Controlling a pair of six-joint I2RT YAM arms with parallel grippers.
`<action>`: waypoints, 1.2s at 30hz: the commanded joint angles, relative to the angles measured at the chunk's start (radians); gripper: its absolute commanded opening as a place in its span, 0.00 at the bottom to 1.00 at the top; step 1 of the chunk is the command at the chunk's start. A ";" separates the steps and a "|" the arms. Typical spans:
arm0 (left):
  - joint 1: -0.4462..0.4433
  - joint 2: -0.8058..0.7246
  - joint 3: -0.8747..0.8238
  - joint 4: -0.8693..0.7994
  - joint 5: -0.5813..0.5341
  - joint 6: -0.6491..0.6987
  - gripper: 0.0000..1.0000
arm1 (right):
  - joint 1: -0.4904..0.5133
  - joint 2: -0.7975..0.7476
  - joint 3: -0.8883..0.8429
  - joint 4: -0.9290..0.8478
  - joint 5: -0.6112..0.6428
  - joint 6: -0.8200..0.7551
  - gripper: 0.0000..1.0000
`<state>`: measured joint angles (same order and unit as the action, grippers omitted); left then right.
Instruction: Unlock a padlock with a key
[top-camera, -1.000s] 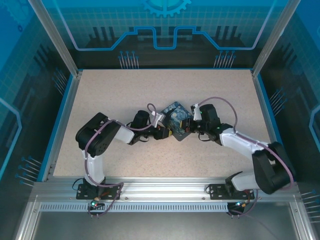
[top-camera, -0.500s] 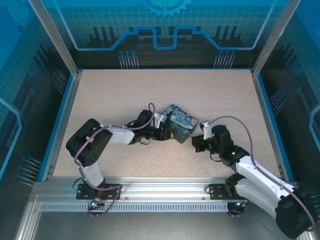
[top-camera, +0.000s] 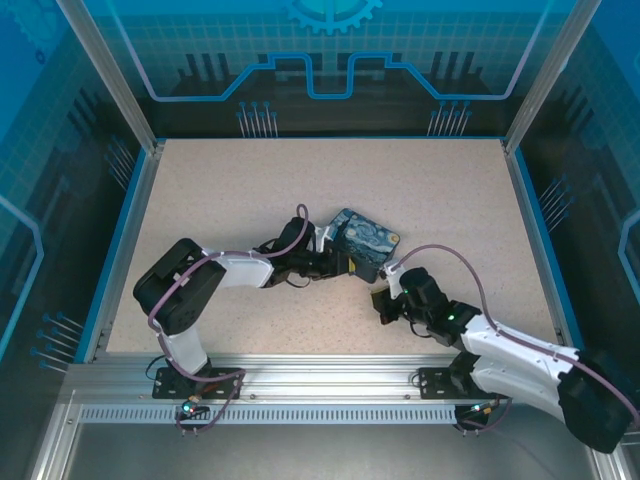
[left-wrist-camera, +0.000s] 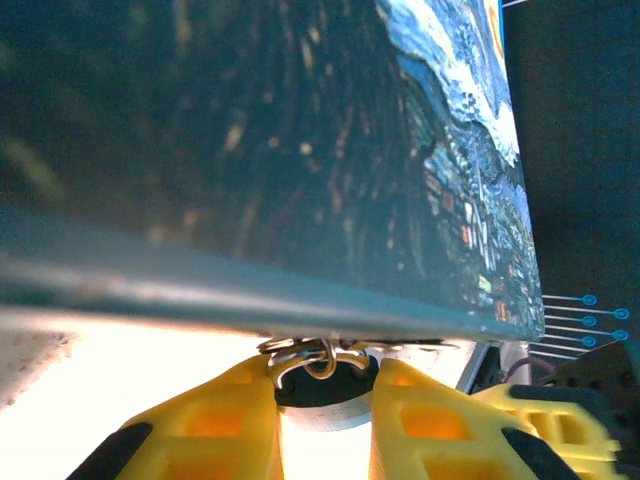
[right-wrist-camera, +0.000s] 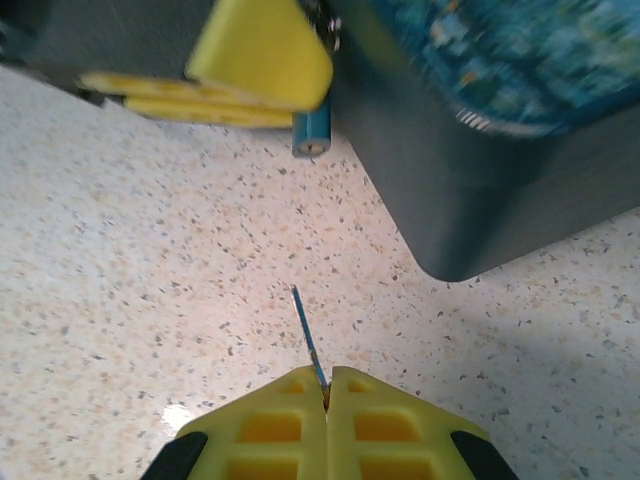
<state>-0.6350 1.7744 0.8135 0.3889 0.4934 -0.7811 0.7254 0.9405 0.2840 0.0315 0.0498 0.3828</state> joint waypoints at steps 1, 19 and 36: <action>-0.010 -0.030 0.033 0.015 0.008 -0.058 0.16 | 0.026 0.059 0.037 0.071 0.086 -0.055 0.00; -0.019 -0.017 0.038 0.045 0.000 -0.106 0.14 | 0.059 0.223 0.094 0.215 0.143 -0.067 0.00; -0.019 -0.020 0.032 0.053 0.000 -0.108 0.14 | 0.060 0.275 0.122 0.221 0.189 -0.042 0.00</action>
<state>-0.6464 1.7741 0.8242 0.4007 0.4892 -0.8711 0.7723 1.2068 0.3748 0.2207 0.2104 0.3328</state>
